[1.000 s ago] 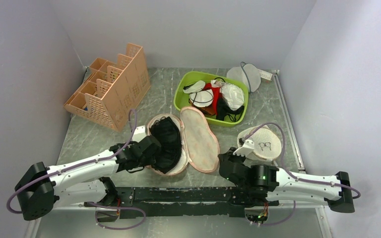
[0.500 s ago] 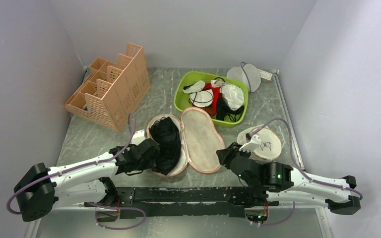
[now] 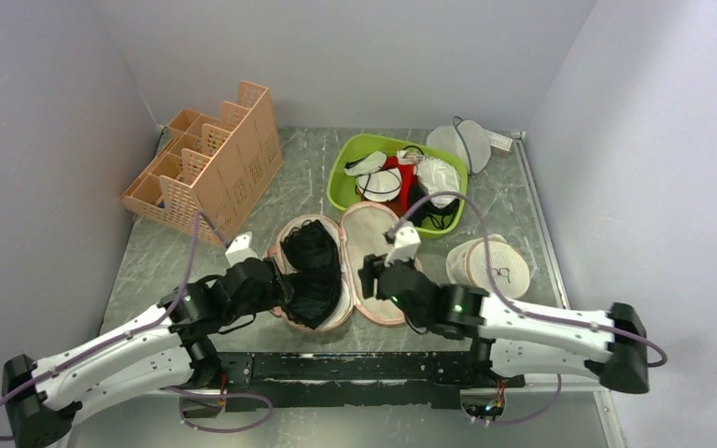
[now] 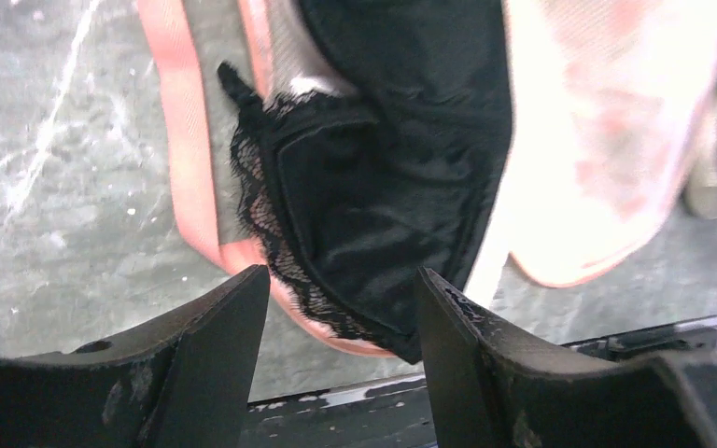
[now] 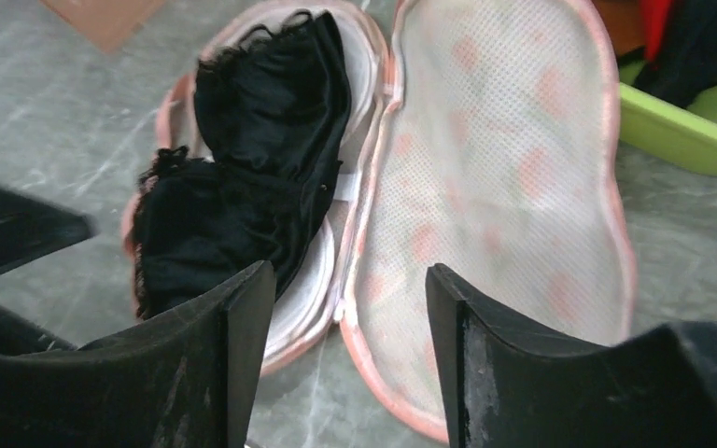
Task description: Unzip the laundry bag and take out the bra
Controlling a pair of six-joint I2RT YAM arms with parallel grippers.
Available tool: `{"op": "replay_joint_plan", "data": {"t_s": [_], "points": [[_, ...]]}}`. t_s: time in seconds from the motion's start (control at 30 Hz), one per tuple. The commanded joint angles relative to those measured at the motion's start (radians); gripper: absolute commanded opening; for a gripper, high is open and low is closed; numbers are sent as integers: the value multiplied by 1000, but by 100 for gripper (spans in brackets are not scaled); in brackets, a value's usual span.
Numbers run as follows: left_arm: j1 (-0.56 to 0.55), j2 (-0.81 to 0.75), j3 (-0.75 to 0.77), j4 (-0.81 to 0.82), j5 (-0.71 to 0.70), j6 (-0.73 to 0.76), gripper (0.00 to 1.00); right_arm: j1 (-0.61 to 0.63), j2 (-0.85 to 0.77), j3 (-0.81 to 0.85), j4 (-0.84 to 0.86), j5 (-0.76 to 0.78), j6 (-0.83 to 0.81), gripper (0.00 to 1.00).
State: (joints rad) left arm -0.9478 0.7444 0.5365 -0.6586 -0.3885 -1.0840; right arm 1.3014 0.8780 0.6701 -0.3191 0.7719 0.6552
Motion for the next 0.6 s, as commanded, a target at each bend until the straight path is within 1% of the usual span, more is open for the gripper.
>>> {"op": "replay_joint_plan", "data": {"t_s": [0.0, 0.03, 0.07, 0.13, 0.3, 0.37, 0.47, 0.57], "points": [[6, -83, 66, -51, -56, 50, 70, -213, 205, 0, 246, -363, -116, 53], [6, -90, 74, -62, -63, 54, 70, -278, 238, -20, 315, -479, -122, 49], [6, -94, 84, -73, -69, 57, 70, -311, 273, -34, 382, -546, -126, 48], [6, -91, 99, -88, -73, 68, 70, -351, 354, -31, 460, -624, -134, 47], [6, -68, 120, -103, -61, 78, 70, -413, 556, 3, 558, -633, -142, 45], [5, -67, 118, -97, -57, 82, 70, -435, 648, 21, 573, -653, -138, 40], [6, -66, 121, -87, -55, 93, 70, -438, 717, 34, 583, -695, -131, 34], [6, -61, 131, -87, -63, 100, 70, -436, 719, -17, 636, -740, -77, 31]]}}
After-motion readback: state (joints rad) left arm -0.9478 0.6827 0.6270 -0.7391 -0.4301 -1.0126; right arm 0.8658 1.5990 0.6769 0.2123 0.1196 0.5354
